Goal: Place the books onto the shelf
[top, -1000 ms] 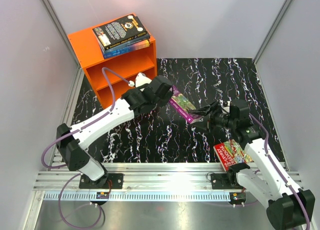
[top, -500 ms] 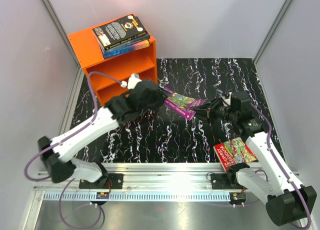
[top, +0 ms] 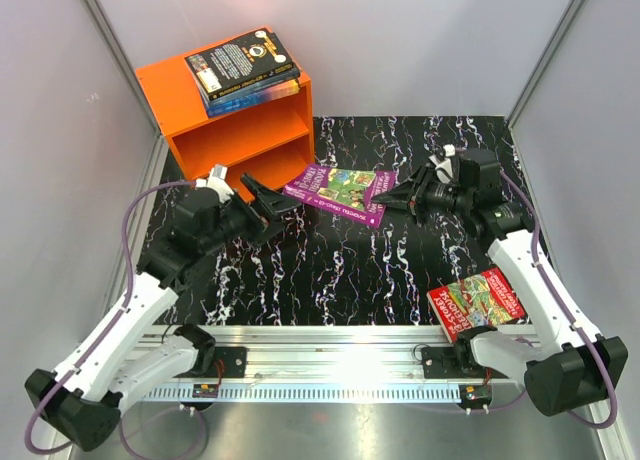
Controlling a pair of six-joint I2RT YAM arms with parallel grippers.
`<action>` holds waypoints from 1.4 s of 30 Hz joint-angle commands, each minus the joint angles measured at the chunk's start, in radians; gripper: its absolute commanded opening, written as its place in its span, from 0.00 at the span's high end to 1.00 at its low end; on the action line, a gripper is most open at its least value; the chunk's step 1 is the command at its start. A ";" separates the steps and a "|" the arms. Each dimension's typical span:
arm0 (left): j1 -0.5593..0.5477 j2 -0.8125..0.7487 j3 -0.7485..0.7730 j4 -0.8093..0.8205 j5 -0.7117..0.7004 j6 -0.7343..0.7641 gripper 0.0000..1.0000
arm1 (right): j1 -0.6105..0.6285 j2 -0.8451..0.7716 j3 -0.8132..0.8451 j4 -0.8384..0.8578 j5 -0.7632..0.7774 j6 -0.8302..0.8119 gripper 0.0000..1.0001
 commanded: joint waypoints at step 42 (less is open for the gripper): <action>0.297 -0.004 0.197 0.027 0.336 -0.001 0.01 | -0.004 -0.033 0.051 0.180 -0.187 -0.052 1.00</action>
